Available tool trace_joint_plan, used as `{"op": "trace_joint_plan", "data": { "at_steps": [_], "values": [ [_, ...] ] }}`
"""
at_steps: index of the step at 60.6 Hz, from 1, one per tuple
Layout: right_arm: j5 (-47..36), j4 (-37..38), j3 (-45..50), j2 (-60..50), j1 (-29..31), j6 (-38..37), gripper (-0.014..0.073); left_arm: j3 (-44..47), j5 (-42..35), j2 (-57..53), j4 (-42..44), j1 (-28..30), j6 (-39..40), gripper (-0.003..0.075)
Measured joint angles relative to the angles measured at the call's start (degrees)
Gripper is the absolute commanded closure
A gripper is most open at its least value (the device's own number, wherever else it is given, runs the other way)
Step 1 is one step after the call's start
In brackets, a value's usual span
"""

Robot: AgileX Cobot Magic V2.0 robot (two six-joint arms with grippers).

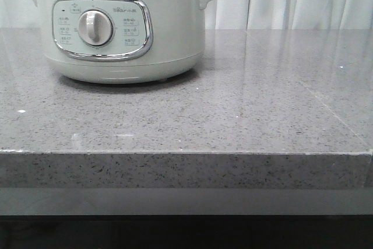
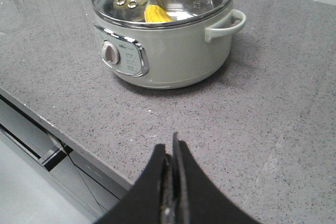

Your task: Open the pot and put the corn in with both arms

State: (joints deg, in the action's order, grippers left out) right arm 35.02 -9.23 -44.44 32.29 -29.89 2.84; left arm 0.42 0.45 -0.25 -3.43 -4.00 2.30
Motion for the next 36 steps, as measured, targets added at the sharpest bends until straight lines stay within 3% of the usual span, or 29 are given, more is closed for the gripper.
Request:
{"op": "trace_joint_plan", "data": {
  "at_steps": [29, 36],
  "values": [
    [0.0, 0.0, 0.1, 0.0, 0.0, 0.0, 0.0661, 0.0, 0.0, 0.0, 0.0, 0.0, 0.0, 0.0741],
    [-1.4, -0.2, 2.2, -1.9, 2.4, 0.0, 0.0661, 0.0, 0.0, 0.0, 0.0, 0.0, 0.0, 0.0741]
  ]
}}
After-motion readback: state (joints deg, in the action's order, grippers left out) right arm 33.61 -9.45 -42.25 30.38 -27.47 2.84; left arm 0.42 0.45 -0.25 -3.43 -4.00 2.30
